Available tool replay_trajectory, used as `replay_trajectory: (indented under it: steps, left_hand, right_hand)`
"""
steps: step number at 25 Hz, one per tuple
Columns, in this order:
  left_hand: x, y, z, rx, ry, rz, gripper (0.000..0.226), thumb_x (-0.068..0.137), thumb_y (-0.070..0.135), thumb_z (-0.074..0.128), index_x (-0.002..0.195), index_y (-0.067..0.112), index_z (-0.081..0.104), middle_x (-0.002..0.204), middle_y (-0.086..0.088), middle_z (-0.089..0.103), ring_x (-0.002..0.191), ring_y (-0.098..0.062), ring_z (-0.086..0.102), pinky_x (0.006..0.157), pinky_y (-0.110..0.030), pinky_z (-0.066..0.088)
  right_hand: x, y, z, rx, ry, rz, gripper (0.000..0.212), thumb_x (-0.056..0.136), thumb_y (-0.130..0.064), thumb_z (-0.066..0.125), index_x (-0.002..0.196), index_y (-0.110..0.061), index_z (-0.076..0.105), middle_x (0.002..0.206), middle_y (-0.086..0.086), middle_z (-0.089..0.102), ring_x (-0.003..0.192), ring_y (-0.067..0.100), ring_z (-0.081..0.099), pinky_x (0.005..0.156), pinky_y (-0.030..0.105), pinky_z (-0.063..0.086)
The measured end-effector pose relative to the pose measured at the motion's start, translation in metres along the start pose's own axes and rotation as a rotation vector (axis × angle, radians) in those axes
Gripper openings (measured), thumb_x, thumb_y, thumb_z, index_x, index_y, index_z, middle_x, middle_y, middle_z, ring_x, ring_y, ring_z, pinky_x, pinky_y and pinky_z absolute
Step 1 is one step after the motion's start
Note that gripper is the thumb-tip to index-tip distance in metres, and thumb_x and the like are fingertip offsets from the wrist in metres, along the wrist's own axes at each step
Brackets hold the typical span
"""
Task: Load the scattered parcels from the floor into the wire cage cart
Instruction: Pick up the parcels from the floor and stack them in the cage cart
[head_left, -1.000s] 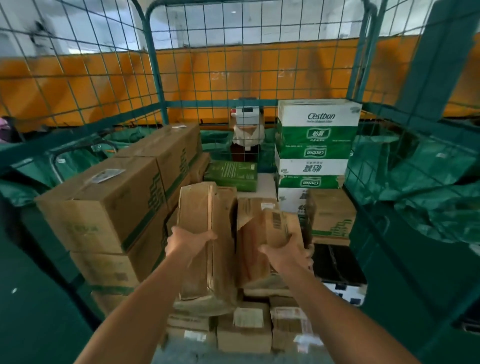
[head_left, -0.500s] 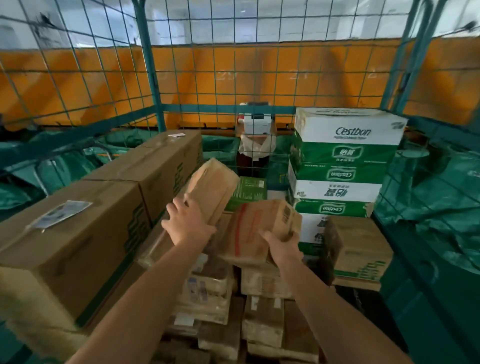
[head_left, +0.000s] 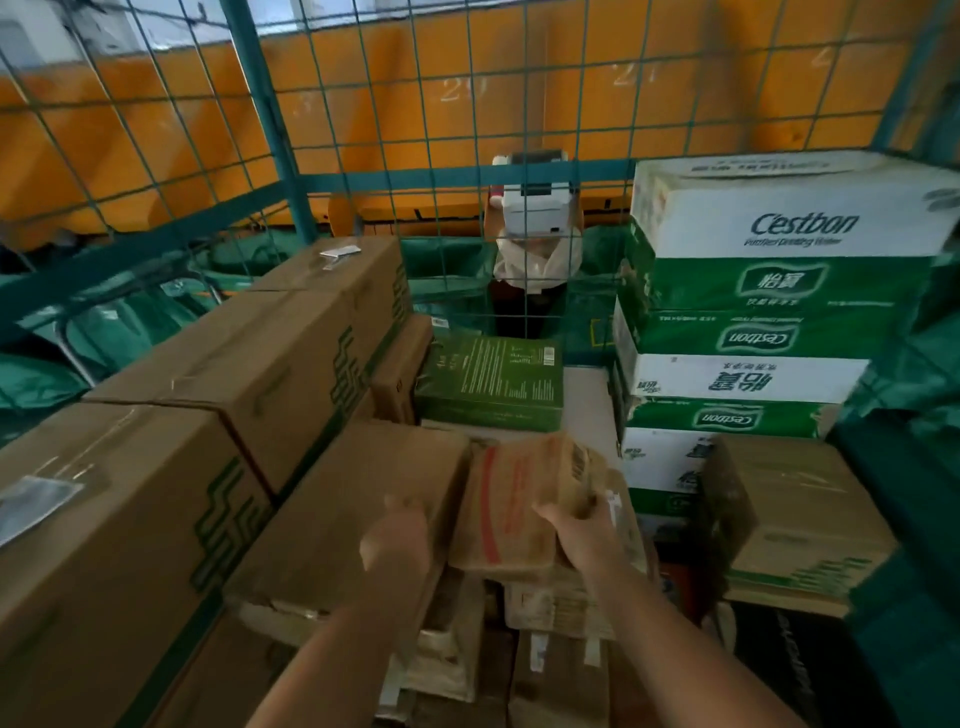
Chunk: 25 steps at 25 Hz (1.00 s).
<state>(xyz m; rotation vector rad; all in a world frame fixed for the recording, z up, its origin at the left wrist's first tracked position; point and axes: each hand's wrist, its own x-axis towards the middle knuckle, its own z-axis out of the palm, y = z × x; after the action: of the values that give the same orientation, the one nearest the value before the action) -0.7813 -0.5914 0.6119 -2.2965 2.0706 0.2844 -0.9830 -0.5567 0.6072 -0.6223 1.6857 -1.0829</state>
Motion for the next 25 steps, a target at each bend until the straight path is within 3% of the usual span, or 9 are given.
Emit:
replay_trajectory:
  steps: [2, 6, 9, 13, 17, 21, 23, 25]
  left_hand:
    - [0.014, 0.003, 0.001, -0.022, -0.025, 0.02, 0.037, 0.1, 0.021, 0.046, 0.135, 0.01, 0.048, 0.132, -0.01, 0.053, 0.114, -0.027, 0.058, 0.089, -0.033, 0.048]
    - [0.05, 0.011, -0.007, 0.07, -0.073, 0.13, 0.052, 0.104, 0.018, 0.035, 0.152, 0.009, 0.017, 0.151, -0.013, 0.032, 0.124, -0.025, 0.05, 0.095, -0.034, 0.047]
    - [0.076, 0.018, -0.01, 0.04, -0.083, 0.166, 0.047, 0.103, 0.02, 0.037, 0.148, 0.012, 0.029, 0.149, -0.012, 0.033, 0.124, -0.026, 0.049, 0.095, -0.035, 0.048]
    - [0.088, 0.021, 0.013, -0.007, -0.207, 0.188, 0.054, 0.101, 0.041, 0.036, 0.146, 0.01, 0.033, 0.147, -0.013, 0.039, 0.126, -0.027, 0.048, 0.099, -0.037, 0.045]
    - [0.107, 0.028, 0.0, -0.078, -0.306, 0.164, 0.041, 0.1, 0.03, 0.043, 0.135, 0.008, 0.047, 0.136, -0.013, 0.049, 0.119, -0.027, 0.053, 0.097, -0.037, 0.048]
    - [0.117, 0.033, -0.012, -0.098, -0.411, 0.119, 0.035, 0.099, 0.017, 0.047, 0.131, 0.003, 0.048, 0.128, -0.014, 0.053, 0.11, -0.029, 0.059, 0.095, -0.039, 0.052]
    - [0.12, 0.034, -0.012, -0.08, -0.431, 0.107, 0.036, 0.099, 0.014, 0.047, 0.133, 0.002, 0.046, 0.131, -0.015, 0.049, 0.111, -0.031, 0.058, 0.095, -0.04, 0.051]
    - [0.123, 0.037, -0.01, -0.043, -0.428, 0.107, 0.036, 0.099, 0.012, 0.048, 0.133, 0.001, 0.047, 0.133, -0.017, 0.049, 0.113, -0.032, 0.058, 0.096, -0.04, 0.05]
  right_hand:
    - [0.012, 0.0, 0.009, -0.017, -0.007, 0.031, 0.096, 0.072, -0.045, 0.08, 0.148, -0.019, 0.028, 0.142, 0.007, 0.047, 0.127, 0.03, 0.048, 0.105, 0.045, 0.042]
    - [0.033, -0.003, 0.019, -0.096, 0.041, 0.072, 0.101, 0.063, -0.053, 0.08, 0.146, -0.022, 0.033, 0.137, 0.005, 0.052, 0.123, 0.031, 0.051, 0.104, 0.051, 0.042]
    - [0.047, -0.003, 0.017, -0.121, 0.071, 0.088, 0.103, 0.063, -0.054, 0.08, 0.148, -0.022, 0.031, 0.14, 0.005, 0.049, 0.125, 0.031, 0.05, 0.105, 0.051, 0.042]
    - [0.071, 0.008, 0.008, -0.028, 0.146, 0.154, 0.123, 0.042, -0.069, 0.078, 0.148, -0.026, 0.03, 0.137, 0.005, 0.052, 0.12, 0.032, 0.053, 0.101, 0.053, 0.045]
    - [0.084, 0.013, -0.001, 0.119, 0.148, 0.209, 0.096, 0.07, -0.052, 0.075, 0.149, -0.022, 0.029, 0.136, 0.009, 0.052, 0.116, 0.034, 0.055, 0.1, 0.051, 0.046]
    - [0.085, 0.002, -0.007, 0.021, 0.21, 0.25, 0.047, 0.097, -0.033, 0.048, 0.139, -0.011, 0.046, 0.128, 0.012, 0.055, 0.106, 0.03, 0.054, 0.099, 0.041, 0.044]
    - [0.082, -0.005, -0.011, -0.044, 0.121, 0.257, 0.041, 0.1, -0.027, 0.046, 0.138, -0.011, 0.047, 0.134, 0.011, 0.051, 0.115, 0.031, 0.051, 0.104, 0.043, 0.041]
    - [0.075, -0.002, -0.009, -0.049, 0.008, 0.236, 0.051, 0.097, -0.03, 0.054, 0.144, -0.015, 0.039, 0.141, 0.009, 0.048, 0.125, 0.031, 0.048, 0.106, 0.043, 0.041]
